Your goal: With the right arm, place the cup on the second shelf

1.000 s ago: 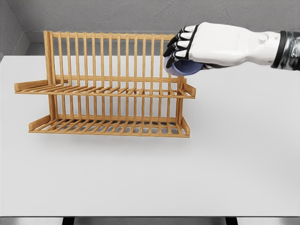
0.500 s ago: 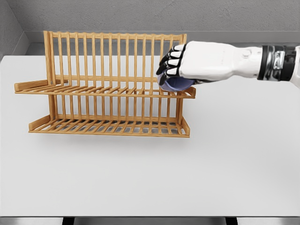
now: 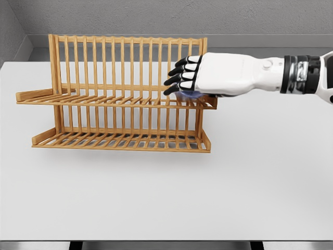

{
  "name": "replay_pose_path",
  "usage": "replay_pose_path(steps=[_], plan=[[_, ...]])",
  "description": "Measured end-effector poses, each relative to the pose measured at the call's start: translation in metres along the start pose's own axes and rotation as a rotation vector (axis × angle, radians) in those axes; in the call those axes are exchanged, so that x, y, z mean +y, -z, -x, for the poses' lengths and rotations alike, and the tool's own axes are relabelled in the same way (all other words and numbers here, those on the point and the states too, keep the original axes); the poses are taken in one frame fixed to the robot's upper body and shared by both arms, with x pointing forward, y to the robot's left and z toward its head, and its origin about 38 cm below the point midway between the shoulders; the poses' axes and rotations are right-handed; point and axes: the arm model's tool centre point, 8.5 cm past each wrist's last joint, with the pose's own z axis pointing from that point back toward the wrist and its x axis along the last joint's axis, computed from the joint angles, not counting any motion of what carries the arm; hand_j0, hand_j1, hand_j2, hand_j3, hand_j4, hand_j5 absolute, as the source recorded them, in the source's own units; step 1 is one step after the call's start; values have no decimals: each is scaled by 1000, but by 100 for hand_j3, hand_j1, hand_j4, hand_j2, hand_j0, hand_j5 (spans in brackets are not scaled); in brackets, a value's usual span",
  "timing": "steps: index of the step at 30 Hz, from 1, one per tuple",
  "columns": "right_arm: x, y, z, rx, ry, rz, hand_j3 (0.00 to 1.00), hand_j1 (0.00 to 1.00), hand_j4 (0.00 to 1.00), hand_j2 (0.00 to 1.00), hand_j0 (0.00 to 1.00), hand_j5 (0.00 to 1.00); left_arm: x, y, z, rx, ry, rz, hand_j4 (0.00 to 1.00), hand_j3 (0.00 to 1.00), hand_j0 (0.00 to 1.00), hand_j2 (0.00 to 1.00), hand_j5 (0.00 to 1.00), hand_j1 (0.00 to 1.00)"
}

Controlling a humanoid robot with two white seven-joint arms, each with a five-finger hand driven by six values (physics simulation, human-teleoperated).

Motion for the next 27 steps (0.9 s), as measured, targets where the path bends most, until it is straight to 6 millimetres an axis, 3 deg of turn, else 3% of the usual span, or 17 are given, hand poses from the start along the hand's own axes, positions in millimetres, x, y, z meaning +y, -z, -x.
replay_pose_path(steps=[9,14,17,20,22,24,27], plan=[[-26,-18,10,52,-54,43,100,100,100,100,100,100,0,0,0,0,0,0,100,100,100,100,100,100],[-43,-61,24,168,-88,77,100,100,100,100,100,100,0,0,0,0,0,0,100,100,100,100,100,100],[-10,-95,26,253,-15,40,100,100,100,100,100,100,0,0,0,0,0,0,100,100,100,100,100,100],[0,-119,27,309,7,17,100,100,100,100,100,100,0,0,0,0,0,0,100,100,100,100,100,100],[11,-125,26,322,32,1,100,100,100,100,100,100,0,0,0,0,0,0,100,100,100,100,100,100],[42,-127,19,323,105,-26,100,100,100,100,100,100,0,0,0,0,0,0,100,100,100,100,100,100],[57,-126,14,323,149,-16,100,100,100,100,100,100,0,0,0,0,0,0,100,100,100,100,100,100]])
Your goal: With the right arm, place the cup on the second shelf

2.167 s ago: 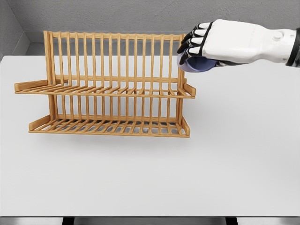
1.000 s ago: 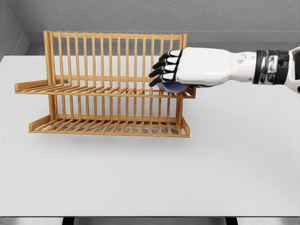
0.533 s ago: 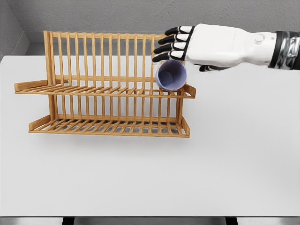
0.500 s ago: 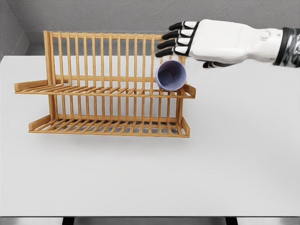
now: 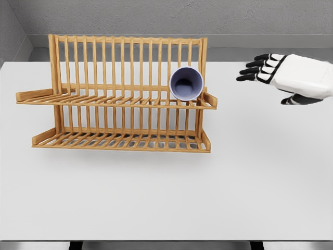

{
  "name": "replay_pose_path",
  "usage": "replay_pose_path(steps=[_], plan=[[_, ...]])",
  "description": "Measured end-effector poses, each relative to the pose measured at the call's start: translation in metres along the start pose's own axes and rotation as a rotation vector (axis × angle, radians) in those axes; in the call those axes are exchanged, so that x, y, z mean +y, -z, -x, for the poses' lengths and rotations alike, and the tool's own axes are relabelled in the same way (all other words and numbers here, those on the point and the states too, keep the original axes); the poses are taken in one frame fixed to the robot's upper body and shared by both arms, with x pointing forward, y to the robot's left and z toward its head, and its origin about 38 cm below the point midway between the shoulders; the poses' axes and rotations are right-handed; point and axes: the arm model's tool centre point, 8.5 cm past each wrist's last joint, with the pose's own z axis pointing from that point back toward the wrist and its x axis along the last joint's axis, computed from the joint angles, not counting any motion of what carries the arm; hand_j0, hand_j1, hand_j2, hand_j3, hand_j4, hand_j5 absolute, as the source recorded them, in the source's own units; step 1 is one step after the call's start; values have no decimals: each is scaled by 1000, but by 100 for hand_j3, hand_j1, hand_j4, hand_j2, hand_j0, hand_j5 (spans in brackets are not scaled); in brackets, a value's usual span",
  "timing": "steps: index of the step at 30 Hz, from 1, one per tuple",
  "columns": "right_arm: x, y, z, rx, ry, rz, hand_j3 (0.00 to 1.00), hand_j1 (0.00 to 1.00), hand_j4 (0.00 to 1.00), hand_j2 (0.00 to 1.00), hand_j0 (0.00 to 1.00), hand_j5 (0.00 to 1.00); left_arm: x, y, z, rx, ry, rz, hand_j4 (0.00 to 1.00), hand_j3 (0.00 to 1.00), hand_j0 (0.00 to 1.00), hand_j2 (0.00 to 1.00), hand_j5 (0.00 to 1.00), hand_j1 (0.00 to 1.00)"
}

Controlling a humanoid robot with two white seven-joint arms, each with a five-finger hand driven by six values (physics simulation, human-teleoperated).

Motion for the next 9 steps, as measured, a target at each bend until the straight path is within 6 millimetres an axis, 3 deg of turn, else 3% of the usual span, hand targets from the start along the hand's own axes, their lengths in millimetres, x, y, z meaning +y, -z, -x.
replay_pose_path(steps=[9], plan=[[4,8,-4,-13,33,52,100,100,100,100,100,100,0,0,0,0,0,0,100,100,100,100,100,100]])
